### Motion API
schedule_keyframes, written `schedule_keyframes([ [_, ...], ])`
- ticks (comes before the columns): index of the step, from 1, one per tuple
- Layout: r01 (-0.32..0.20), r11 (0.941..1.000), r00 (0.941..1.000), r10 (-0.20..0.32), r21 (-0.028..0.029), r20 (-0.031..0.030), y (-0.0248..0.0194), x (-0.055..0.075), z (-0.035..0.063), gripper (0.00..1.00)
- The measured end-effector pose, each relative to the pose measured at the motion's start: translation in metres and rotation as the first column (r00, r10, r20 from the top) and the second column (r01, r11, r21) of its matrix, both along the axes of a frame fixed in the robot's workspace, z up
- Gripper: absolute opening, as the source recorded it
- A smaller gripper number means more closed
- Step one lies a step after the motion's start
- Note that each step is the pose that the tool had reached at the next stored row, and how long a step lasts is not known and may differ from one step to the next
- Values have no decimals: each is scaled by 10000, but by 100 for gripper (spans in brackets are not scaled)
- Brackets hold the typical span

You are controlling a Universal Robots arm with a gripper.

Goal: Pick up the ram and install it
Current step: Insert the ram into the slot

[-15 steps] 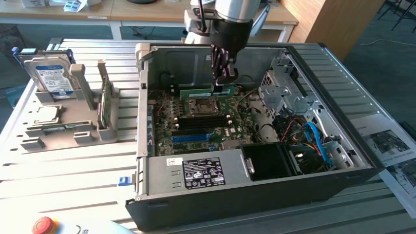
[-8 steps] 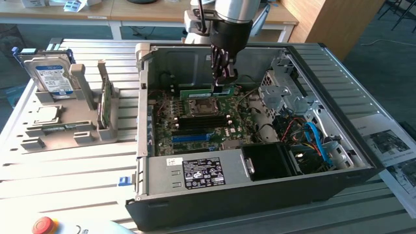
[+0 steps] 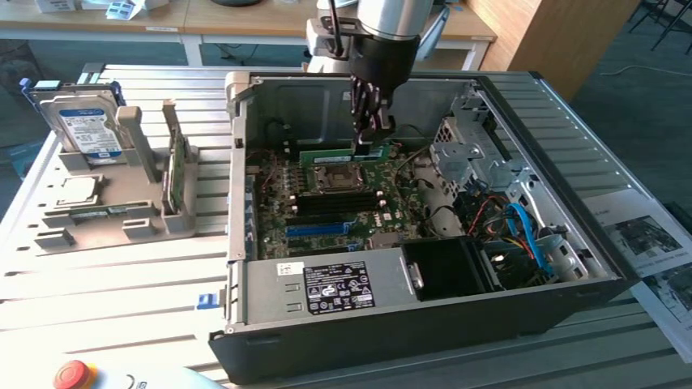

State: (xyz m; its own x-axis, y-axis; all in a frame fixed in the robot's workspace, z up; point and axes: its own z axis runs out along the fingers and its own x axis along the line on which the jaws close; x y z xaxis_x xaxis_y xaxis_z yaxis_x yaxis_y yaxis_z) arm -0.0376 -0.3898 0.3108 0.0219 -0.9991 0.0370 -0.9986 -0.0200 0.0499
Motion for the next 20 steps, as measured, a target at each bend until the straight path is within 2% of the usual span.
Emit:
schedule_keyframes([
  [20, 0, 10000, 10000, 0, 0, 1, 0, 0, -98, 12],
])
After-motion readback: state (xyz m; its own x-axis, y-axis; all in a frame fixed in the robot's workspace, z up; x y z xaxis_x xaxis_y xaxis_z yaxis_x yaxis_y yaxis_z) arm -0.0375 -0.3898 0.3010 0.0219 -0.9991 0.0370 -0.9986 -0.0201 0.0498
